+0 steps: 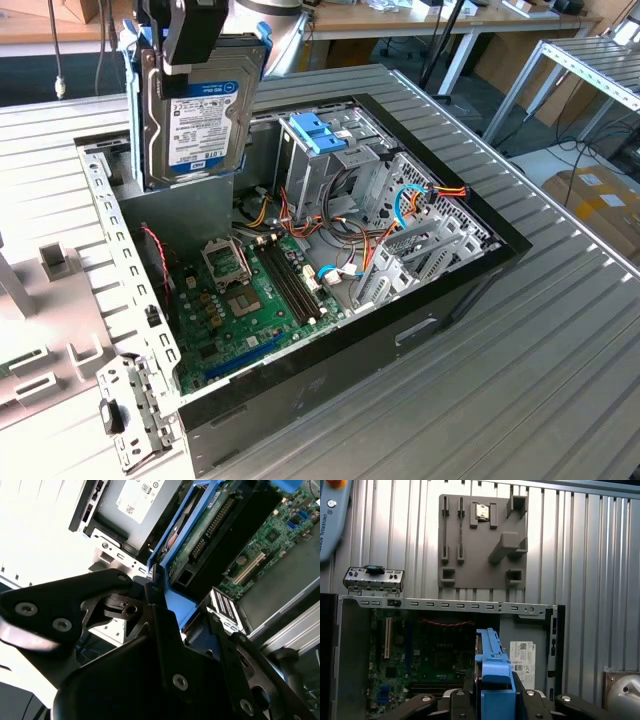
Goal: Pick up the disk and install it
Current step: 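Pick up the disk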
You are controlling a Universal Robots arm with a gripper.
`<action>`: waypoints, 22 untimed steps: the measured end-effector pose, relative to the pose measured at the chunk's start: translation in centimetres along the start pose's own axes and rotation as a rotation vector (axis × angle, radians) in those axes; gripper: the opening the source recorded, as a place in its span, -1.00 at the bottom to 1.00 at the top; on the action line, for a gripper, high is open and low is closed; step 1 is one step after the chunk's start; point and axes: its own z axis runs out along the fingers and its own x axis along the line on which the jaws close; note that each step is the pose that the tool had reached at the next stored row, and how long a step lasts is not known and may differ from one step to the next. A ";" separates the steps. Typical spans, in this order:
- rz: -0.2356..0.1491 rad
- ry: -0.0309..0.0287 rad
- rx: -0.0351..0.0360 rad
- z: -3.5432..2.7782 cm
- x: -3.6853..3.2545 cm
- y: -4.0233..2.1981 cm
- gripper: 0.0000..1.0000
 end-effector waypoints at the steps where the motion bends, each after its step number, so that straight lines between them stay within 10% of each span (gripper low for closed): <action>1: 0.000 -0.0002 0.0002 0.02 0.07 -0.10 -0.26; 22: 0.000 -0.0002 0.0001 0.04 1.47 -1.33 -0.26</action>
